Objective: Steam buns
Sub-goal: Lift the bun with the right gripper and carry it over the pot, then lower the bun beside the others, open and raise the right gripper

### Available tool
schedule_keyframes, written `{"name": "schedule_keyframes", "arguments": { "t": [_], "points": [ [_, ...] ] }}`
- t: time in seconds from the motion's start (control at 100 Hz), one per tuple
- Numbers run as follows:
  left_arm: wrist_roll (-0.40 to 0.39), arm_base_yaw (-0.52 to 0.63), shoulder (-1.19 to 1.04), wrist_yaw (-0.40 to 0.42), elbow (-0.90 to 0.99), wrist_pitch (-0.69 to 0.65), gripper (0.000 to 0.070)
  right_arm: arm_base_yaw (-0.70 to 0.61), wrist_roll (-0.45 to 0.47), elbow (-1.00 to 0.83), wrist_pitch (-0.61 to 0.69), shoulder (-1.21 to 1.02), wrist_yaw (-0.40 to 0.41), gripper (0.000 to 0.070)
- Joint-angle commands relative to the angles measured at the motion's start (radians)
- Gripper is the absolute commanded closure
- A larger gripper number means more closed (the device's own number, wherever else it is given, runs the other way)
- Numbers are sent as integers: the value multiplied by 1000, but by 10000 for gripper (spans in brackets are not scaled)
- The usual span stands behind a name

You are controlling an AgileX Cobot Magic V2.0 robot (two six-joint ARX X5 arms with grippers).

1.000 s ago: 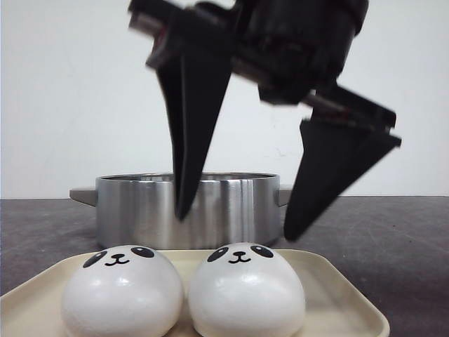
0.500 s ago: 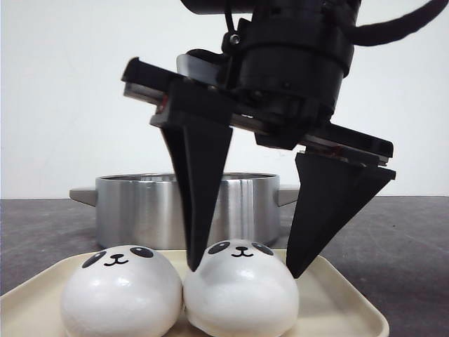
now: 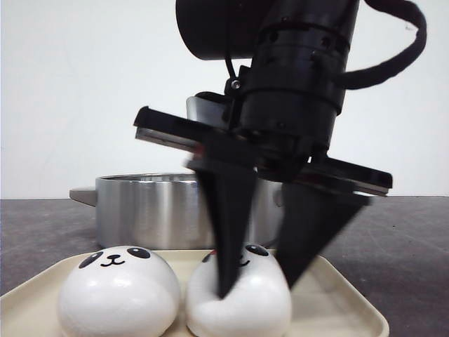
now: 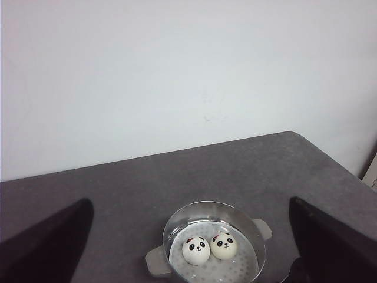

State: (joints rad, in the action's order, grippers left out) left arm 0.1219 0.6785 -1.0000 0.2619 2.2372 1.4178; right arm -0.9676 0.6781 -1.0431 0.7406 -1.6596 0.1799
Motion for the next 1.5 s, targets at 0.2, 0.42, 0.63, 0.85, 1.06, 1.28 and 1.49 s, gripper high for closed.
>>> {"name": "schedule_keyframes", "arguments": {
  "t": [0.2, 0.42, 0.63, 0.85, 1.06, 1.28, 1.49],
  "points": [
    [-8, 7, -7, -1, 23, 24, 28, -7, -64, -58, 31, 84, -53, 686],
    [-5, 7, -7, -27, 23, 7, 28, 3, -69, -251, 113, 211, -84, 688],
    [-19, 7, -8, -27, 22, -27, 28, 70, -144, -476, 100, 195, -180, 693],
    [-32, 7, -8, -27, 22, -31, 28, 222, -173, -555, 55, 42, -67, 693],
    [-32, 7, -8, -27, 22, -19, 28, 295, -169, -556, 42, -127, 50, 693],
    [-32, 7, -8, -27, 22, -18, 28, 308, -162, -556, 47, -243, 58, 693],
    [-30, 7, -8, -26, 21, 5, 28, 319, -154, -556, 51, -299, 31, 693]
  ]
}}
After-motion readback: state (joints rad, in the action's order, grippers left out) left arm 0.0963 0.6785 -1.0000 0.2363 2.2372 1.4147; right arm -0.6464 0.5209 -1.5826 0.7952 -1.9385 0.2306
